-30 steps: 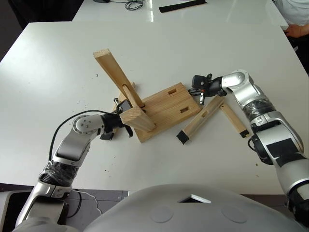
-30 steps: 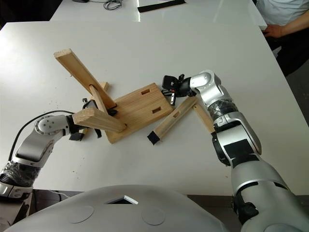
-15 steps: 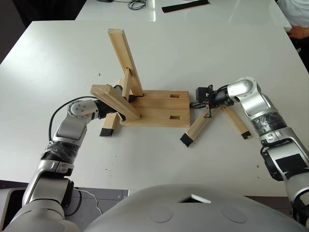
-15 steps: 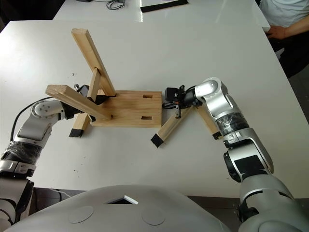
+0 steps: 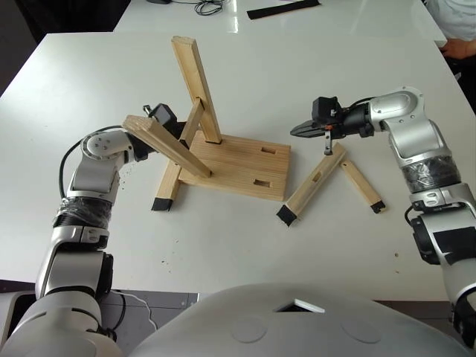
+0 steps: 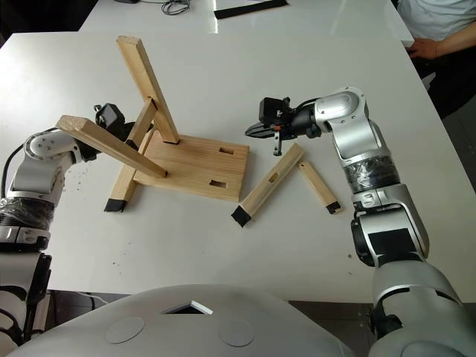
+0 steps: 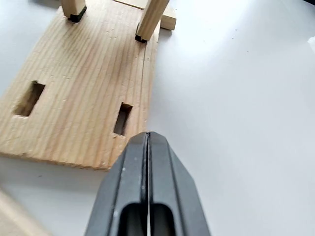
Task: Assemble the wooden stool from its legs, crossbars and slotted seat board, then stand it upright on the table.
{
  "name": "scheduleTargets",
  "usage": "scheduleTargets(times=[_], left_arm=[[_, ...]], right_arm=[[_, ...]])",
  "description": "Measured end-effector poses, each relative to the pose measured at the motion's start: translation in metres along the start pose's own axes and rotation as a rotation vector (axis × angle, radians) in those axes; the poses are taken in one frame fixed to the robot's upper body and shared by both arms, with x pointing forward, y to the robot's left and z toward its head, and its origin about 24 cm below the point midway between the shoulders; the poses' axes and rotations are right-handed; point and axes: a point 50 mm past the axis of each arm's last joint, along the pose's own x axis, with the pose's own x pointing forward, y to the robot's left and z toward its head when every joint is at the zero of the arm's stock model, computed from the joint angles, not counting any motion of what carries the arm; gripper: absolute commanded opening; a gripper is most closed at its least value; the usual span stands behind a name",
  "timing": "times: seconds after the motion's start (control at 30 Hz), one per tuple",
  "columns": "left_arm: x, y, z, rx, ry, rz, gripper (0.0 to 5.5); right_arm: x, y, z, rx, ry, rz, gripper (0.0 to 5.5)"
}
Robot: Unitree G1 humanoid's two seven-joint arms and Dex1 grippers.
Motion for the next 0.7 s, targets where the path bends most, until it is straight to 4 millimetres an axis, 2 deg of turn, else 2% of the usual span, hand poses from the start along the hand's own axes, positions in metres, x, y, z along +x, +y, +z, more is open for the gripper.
scheduleTargets(times=[0.07,0.13,0.17,0.27,0.33,0.37,0.4,0.47,0.57,0.63,0.7], left_arm=[[-0.006,0.003,-0.003,-0.011,0.02,0.021,0.0],[-0.027,0.01,-0.008,-0.048,0.046,0.078,0.0],[-0.044,0.01,-0.01,-0.077,0.049,0.097,0.0],[-0.079,-0.006,-0.021,-0.161,0.072,0.047,0.0],[-0.104,-0.009,-0.031,-0.238,0.12,0.068,0.0],[-0.12,-0.012,-0.029,-0.27,0.124,0.072,0.0],[-0.126,-0.015,-0.024,-0.281,0.119,0.059,0.0],[-0.126,-0.033,-0.011,-0.296,0.094,-0.049,0.0],[-0.111,-0.074,0.004,-0.334,0.072,-0.253,0.0],[-0.103,-0.097,0.005,-0.351,0.072,-0.343,0.0],[-0.096,-0.119,-0.002,-0.365,0.114,-0.423,0.0]], right_arm=[[0.019,-0.005,-0.004,0.016,0.015,-0.046,0.01],[0.033,-0.01,-0.008,0.028,0.032,-0.105,0.01],[0.037,-0.011,-0.013,0.032,0.045,-0.136,0.01],[0.033,-0.012,-0.024,0.058,0.057,-0.192,0.01],[0.022,-0.013,-0.034,0.076,0.065,-0.239,0.01],[0.016,-0.011,-0.042,0.098,0.07,-0.271,0.01],[0.014,-0.009,-0.048,0.112,0.081,-0.284,0.01],[0.012,-0.004,-0.059,0.144,0.099,-0.304,0.01],[0.017,-0.001,-0.062,0.163,0.088,-0.328,0.01],[0.028,0.001,-0.059,0.169,0.064,-0.316,0.01],[0.042,0.003,-0.054,0.168,0.057,-0.285,0.01]])
